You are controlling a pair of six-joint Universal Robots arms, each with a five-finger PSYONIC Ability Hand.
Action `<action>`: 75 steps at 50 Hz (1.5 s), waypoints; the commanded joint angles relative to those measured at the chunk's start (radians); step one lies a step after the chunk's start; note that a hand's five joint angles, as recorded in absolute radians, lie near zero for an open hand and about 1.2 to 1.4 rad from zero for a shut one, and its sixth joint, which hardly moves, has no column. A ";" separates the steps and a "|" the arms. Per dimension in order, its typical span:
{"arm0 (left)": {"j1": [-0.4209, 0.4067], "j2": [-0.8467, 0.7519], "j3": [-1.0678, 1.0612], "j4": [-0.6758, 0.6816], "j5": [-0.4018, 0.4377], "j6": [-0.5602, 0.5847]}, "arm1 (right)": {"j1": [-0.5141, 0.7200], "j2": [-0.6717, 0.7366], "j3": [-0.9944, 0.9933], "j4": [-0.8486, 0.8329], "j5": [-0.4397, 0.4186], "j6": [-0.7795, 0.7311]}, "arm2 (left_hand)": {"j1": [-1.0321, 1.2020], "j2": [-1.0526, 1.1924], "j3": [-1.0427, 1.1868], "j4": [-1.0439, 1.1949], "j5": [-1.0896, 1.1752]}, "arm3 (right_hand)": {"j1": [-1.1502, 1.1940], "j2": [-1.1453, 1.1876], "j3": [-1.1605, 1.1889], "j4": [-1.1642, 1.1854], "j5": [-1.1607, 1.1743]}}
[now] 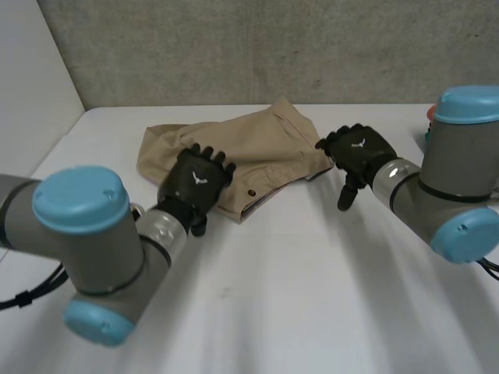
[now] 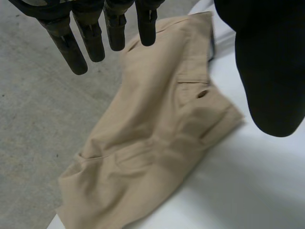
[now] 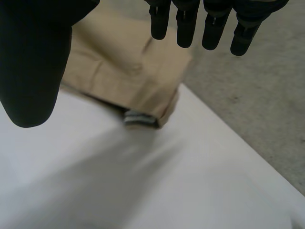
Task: Fold the laundry.
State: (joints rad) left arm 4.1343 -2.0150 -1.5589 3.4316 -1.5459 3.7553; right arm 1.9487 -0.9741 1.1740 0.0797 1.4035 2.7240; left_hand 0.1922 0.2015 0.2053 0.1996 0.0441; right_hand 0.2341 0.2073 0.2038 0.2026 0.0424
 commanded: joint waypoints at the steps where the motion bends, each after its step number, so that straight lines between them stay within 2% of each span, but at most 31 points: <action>1: 0.118 -0.117 0.192 -0.051 0.102 -0.069 | -0.001 0.147 -0.218 -0.044 0.055 0.229 | -0.018 -0.027 -0.031 -0.025 -0.044 | -0.060 -0.033 -0.029 -0.028 -0.042; 5: 0.182 -0.201 0.337 -0.159 0.171 -0.149 | 0.003 0.282 -0.397 -0.044 0.049 0.397 | -0.018 -0.027 -0.031 -0.025 -0.044 | -0.060 -0.033 -0.029 -0.028 -0.042; 10: 0.216 -0.215 0.375 -0.244 0.211 -0.229 | 0.009 0.432 -0.586 -0.037 0.046 0.537 | -0.018 -0.027 -0.031 -0.025 -0.044 | -0.060 -0.033 -0.029 -0.028 -0.042; 17: 0.219 -0.159 0.295 -0.164 0.214 -0.269 | 0.016 0.603 -0.812 0.005 0.003 0.687 | -0.018 -0.027 -0.031 -0.025 -0.044 | -0.060 -0.033 -0.029 -0.028 -0.042; 20: 0.219 -0.140 0.260 -0.112 0.208 -0.267 | 0.024 0.635 -0.840 0.003 -0.008 0.703 | -0.018 -0.027 -0.031 -0.025 -0.044 | -0.060 -0.033 -0.029 -0.028 -0.042; 23: 0.222 -0.114 0.221 -0.048 0.204 -0.272 | 0.033 0.652 -0.849 0.000 -0.006 0.703 | -0.018 -0.027 -0.031 -0.025 -0.044 | 0.236 0.263 0.266 0.267 0.253; 24: 0.222 -0.111 0.217 -0.035 0.204 -0.272 | 0.035 0.655 -0.847 0.000 -0.006 0.703 | -0.018 -0.027 -0.031 -0.025 -0.044 | 0.411 0.438 0.442 0.443 0.428; 25: 0.224 -0.104 0.211 -0.014 0.204 -0.272 | 0.036 0.655 -0.846 -0.003 -0.014 0.701 | -0.018 -0.027 -0.031 -0.025 -0.044 | 0.843 0.870 0.874 0.875 0.860; 26: 0.224 -0.100 0.209 -0.005 0.202 -0.272 | 0.036 0.652 -0.843 -0.005 -0.017 0.701 | -0.018 -0.027 -0.031 -0.025 -0.044 | 1.089 1.116 1.119 1.120 1.106; 27: 0.224 -0.099 0.211 0.001 0.202 -0.272 | 0.036 0.647 -0.838 -0.005 -0.024 0.701 | -0.018 -0.027 -0.031 -0.025 -0.044 | 1.161 1.188 1.192 1.193 1.179; 31: 0.225 -0.090 0.230 0.005 0.193 -0.272 | 0.041 0.576 -0.774 -0.009 -0.073 0.686 | -0.018 -0.027 -0.031 -0.025 -0.044 | 1.162 1.189 1.192 1.194 1.179; 34: 0.228 -0.090 0.266 0.000 0.172 -0.272 | 0.047 0.456 -0.651 -0.012 -0.109 0.600 | -0.018 -0.027 -0.031 -0.025 -0.044 | 1.162 1.189 1.192 1.194 1.179; 43: 0.239 -0.131 0.411 -0.075 0.165 -0.262 | 0.104 0.040 -0.187 -0.063 -0.296 0.228 | -0.018 -0.027 -0.031 -0.025 -0.044 | 1.162 1.189 1.192 1.194 1.179; 44: 0.238 -0.143 0.437 -0.100 0.176 -0.258 | 0.116 -0.028 -0.106 -0.064 -0.342 0.156 | -0.018 -0.027 -0.031 -0.025 -0.044 | 1.162 1.189 1.192 1.194 1.179; 47: 0.233 -0.162 0.461 -0.140 0.210 -0.247 | 0.127 -0.119 -0.002 -0.061 -0.411 0.059 | -0.018 -0.027 -0.031 -0.025 -0.044 | 1.162 1.189 1.192 1.194 1.179; 49: 0.221 -0.177 0.468 -0.192 0.263 -0.233 | 0.130 -0.188 0.073 -0.063 -0.458 -0.012 | -0.018 -0.027 -0.031 -0.025 -0.044 | 1.162 1.189 1.192 1.194 1.179; 52: 0.189 -0.202 0.455 -0.276 0.373 -0.200 | 0.136 -0.234 0.127 -0.055 -0.485 -0.033 | -0.018 -0.027 -0.031 -0.025 -0.044 | 1.162 1.189 1.192 1.194 1.179; 56: 0.150 -0.231 0.433 -0.363 0.472 -0.141 | 0.136 -0.251 0.148 -0.049 -0.483 -0.030 | -0.018 -0.027 -0.031 -0.025 -0.044 | 1.162 1.189 1.192 1.194 1.179; 57: 0.142 -0.237 0.435 -0.374 0.475 -0.126 | 0.135 -0.250 0.147 -0.051 -0.480 -0.030 | 0.014 0.005 0.001 0.007 -0.012 | 1.162 1.189 1.192 1.194 1.179; 59: 0.136 -0.251 0.441 -0.382 0.460 -0.094 | 0.124 -0.242 0.139 -0.054 -0.465 -0.030 | 0.363 0.354 0.350 0.356 0.336 | 1.162 1.189 1.192 1.194 1.179; 60: 0.135 -0.263 0.456 -0.377 0.423 -0.069 | 0.107 -0.224 0.124 -0.055 -0.443 -0.029 | 0.777 0.768 0.764 0.770 0.751 | 1.162 1.189 1.192 1.194 1.179; 62: 0.136 -0.269 0.477 -0.364 0.362 -0.054 | 0.095 -0.198 0.098 -0.054 -0.423 -0.029 | 1.197 1.187 1.183 1.189 1.170 | 1.162 1.189 1.192 1.194 1.179; 63: 0.138 -0.271 0.491 -0.353 0.327 -0.052 | 0.089 -0.172 0.067 -0.048 -0.404 -0.032 | 1.204 1.195 1.191 1.197 1.178 | 1.162 1.189 1.192 1.194 1.179; 64: 0.138 -0.269 0.516 -0.318 0.249 -0.058 | 0.085 -0.158 0.050 -0.047 -0.393 -0.033 | 1.204 1.195 1.191 1.197 1.178 | 1.162 1.189 1.192 1.194 1.179; 67: 0.130 -0.249 0.552 -0.218 0.128 -0.110 | 0.084 -0.100 -0.043 -0.061 -0.344 -0.036 | 1.204 1.195 1.191 1.197 1.178 | 1.162 1.189 1.192 1.194 1.179; 70: 0.121 -0.219 0.566 -0.114 0.086 -0.167 | 0.088 -0.048 -0.150 -0.098 -0.264 -0.030 | 1.204 1.195 1.191 1.197 1.178 | 1.162 1.189 1.192 1.194 1.179; 71: 0.113 -0.197 0.576 -0.029 0.070 -0.199 | 0.090 -0.016 -0.231 -0.136 -0.205 -0.021 | 1.204 1.195 1.191 1.197 1.178 | 1.162 1.189 1.192 1.194 1.179; 74: 0.103 -0.157 0.580 0.092 0.044 -0.235 | 0.099 0.017 -0.332 -0.236 -0.120 0.014 | 1.204 1.195 1.191 1.197 1.178 | 1.162 1.189 1.192 1.194 1.179; 75: 0.095 -0.130 0.579 0.165 0.023 -0.256 | 0.104 0.028 -0.373 -0.324 -0.080 0.045 | 1.204 1.195 1.191 1.197 1.178 | 1.162 1.189 1.192 1.194 1.179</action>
State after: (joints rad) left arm 4.2525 -2.2318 -0.9948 3.3277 -1.4470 3.5971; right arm 2.0366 -1.0225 1.0139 -0.0386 1.1515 2.7026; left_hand 1.1398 1.1905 1.1745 1.1982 0.9516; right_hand 1.1140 1.1599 1.1834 1.1965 0.9636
